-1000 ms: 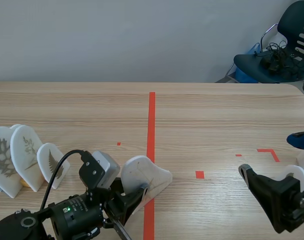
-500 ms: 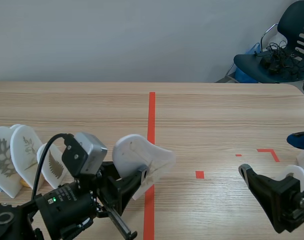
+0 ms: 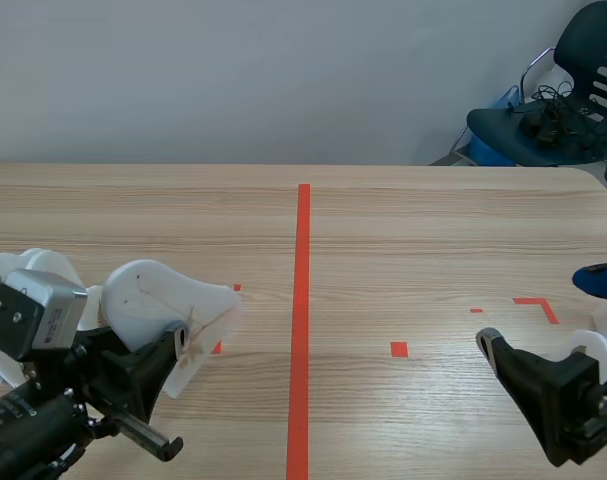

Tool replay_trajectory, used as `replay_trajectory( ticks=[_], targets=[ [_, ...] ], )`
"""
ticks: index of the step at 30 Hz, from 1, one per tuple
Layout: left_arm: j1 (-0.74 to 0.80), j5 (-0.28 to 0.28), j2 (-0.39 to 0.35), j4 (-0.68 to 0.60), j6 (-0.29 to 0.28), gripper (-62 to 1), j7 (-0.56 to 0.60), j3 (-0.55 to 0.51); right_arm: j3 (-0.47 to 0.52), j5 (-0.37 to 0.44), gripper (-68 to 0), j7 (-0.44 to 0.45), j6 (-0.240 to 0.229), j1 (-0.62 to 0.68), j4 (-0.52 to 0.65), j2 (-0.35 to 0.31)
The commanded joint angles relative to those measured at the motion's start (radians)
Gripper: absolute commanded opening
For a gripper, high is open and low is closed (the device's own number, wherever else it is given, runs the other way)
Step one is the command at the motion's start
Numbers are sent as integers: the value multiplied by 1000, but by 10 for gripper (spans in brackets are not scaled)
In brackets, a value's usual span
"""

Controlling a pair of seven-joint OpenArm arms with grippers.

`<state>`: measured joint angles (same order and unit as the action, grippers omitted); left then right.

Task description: Do the leaf sorting experiment

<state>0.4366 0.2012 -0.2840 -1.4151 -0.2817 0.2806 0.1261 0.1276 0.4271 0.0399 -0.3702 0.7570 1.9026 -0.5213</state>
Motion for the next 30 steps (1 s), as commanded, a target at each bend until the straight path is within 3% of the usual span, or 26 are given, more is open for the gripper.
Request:
replay_trajectory(
  ticks=[1,6,12,17,30],
  targets=[
    [-22,5,7,-4,36,-560,6,6,-4,7,4,8,3,-12,18,-2],
    [-59,25,6,34,138,-560,5,6,-4,7,4,8,3,-12,18,-2],
    [-103,55,6,137,154,-560,3,5,-4,7,4,8,3,-12,18,-2],
    [-134,148,6,212,214,-560,11,-28,-4,7,4,8,3,-12,18,-1],
    [-229,158,5,313,217,-560,22,-89,-4,7,4,8,3,-12,18,1]
  ],
)
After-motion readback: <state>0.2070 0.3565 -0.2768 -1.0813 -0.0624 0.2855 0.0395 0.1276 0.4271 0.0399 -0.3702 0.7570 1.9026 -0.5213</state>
